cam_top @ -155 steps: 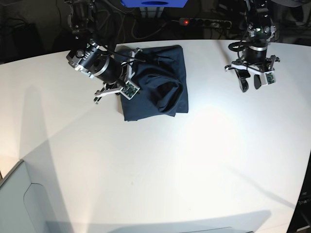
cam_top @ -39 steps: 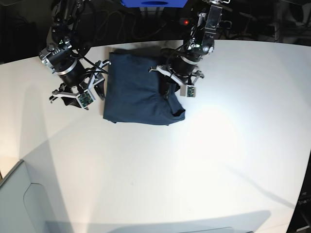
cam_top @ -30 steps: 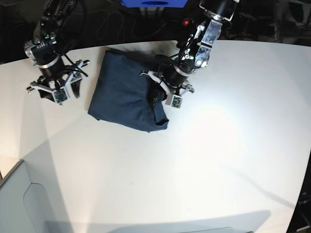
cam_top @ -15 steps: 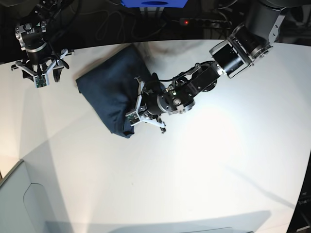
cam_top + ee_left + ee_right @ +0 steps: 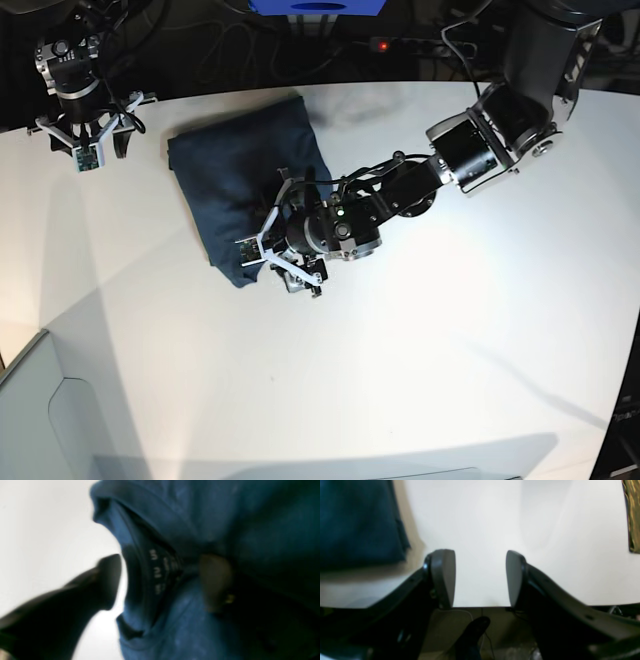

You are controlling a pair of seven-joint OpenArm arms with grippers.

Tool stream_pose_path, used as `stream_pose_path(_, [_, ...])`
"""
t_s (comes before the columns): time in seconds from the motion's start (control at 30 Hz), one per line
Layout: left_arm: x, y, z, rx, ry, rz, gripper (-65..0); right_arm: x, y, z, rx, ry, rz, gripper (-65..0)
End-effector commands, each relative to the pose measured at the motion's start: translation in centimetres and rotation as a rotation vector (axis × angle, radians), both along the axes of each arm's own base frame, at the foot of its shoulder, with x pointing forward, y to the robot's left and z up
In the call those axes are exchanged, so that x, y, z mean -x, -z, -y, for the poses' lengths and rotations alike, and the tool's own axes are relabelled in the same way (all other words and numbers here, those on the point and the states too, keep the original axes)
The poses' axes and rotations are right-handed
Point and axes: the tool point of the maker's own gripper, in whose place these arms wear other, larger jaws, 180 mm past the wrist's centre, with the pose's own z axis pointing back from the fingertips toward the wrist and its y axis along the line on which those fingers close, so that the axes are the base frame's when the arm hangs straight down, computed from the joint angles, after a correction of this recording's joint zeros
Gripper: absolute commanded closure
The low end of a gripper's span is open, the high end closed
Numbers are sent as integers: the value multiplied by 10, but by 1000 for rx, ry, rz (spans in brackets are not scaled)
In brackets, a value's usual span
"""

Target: Fold the T-shirt properly

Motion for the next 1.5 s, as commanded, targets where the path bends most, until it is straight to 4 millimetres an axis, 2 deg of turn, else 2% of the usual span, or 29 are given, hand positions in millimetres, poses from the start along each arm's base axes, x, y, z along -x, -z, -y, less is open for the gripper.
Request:
stream_pose_path(0.0, [-10, -20, 8, 37, 9, 42, -557, -6, -10, -1, 6, -14, 42, -298])
stream_pose_path(0.1, [-13, -23, -4, 31, -1, 59, -591, -11, -11, -6, -2, -28, 51, -298])
stream_pose_path(0.23, [-21, -36, -17, 69, -50, 77, -599, -27, -17, -17, -16, -59, 89, -298])
stream_pose_path(0.4, [-37, -63, -42, 205, -212, 88, -599, -41, -17, -40, -52, -126, 108, -296])
stream_pose_path(0.47, [-46, -74, -60, 260, -301, 100, -598, -46, -18, -55, -70, -167, 118, -295])
stream_pose_path(0.57, [-53, -83, -111, 319, -469, 121, -598, -55, -18, -75, -98, -228, 130, -255])
stream_pose_path(0.67, [-52, -87, -174, 366, -670, 145, -598, -64, -6, -83, -134, -241, 112, -152])
stream_pose_path(0.8, [-30, -80, -266, 384, -950, 167, -598, -61, 19, -94, -190, -255, 57, -21])
stream_pose_path(0.83, [-24, -77, -283, 389, -1011, 166, -598, -60, 25, -95, -202, -253, 42, -2])
stream_pose_path(0.97, [6, -63, -337, 384, -1200, 162, -598, -50, 47, -98, -240, -242, -19, -1])
stream_pose_path(1.03, [18, -57, -347, 371, -1238, 151, -598, -39, 62, -101, -264, -236, -65, -1])
stream_pose_path(1.17, [38, -48, -362, 356, -1301, 135, -600, -21, 75, -103, -281, -232, -118, -1])
stream_pose_path(1.37, [58, -39, -377, 361, -1387, 120, -598, 5, 85, -103, -289, -222, -170, -1])
stream_pose_path(1.47, [67, -33, -376, 353, -1400, 101, -596, 10, 80, -105, -300, -226, -136, -1])
